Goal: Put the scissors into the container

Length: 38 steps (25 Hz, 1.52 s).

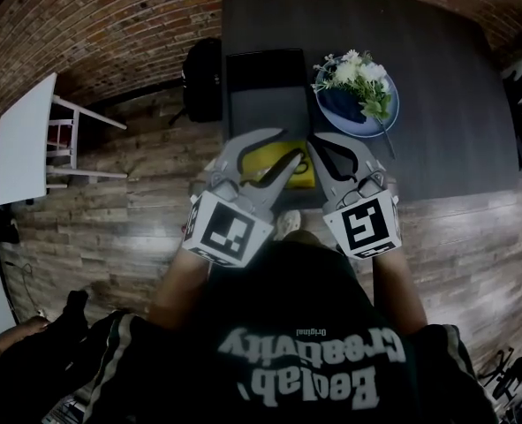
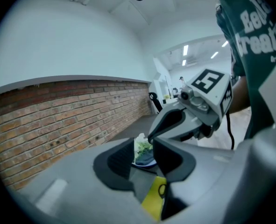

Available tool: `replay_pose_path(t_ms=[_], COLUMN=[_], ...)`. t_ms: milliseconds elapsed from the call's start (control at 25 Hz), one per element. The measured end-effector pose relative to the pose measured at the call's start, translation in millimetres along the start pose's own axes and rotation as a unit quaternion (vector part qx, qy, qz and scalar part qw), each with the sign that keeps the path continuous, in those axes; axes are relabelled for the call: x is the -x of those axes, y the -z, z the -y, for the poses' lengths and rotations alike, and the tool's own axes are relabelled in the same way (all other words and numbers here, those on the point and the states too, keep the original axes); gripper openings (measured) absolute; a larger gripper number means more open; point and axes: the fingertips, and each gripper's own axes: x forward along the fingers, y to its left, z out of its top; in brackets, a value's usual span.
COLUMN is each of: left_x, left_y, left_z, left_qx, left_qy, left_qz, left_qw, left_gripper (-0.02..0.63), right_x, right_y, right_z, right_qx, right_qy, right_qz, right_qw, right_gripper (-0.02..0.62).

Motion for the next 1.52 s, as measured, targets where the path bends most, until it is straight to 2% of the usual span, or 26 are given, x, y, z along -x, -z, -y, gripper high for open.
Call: replay_pose_path(t_ms=[440,840,1040,1520], left_x=[0.7,2.9,6.6,8.5], left_y=[0.0,4.1,1.8,2.7], left_z=[-2.4,-7.7,-13.1,-8.2], left_qx=[-0.005,-0.009,-0.019,-0.022], left_qy=[-0.007,-0.023,-0.046,-0.042], left_qz=[-0.004,-0.005,-0.005,-0.004], left_qw=[1.0,0.9997,0.9987,0.9989], left_gripper=[0.1,0.003,0.003,0.003], right_x=[-2.7,-5.5,-4.7,-1.1], right_y=[2.4,2.3,2.8,3.6], right_z=[-1.8,-2.8,-5.1,-8.2], right_qx=[0.002,0.0,-0.001,-0.006], right_qy=[-0.008,-0.01,-0.011,-0.012], right_qz=[-0.003,-0.003,-0.005,-0.002], right_qw=[1.0,1.0,1.0,1.0], right_gripper=[0.006,0.006,0.006,0.006])
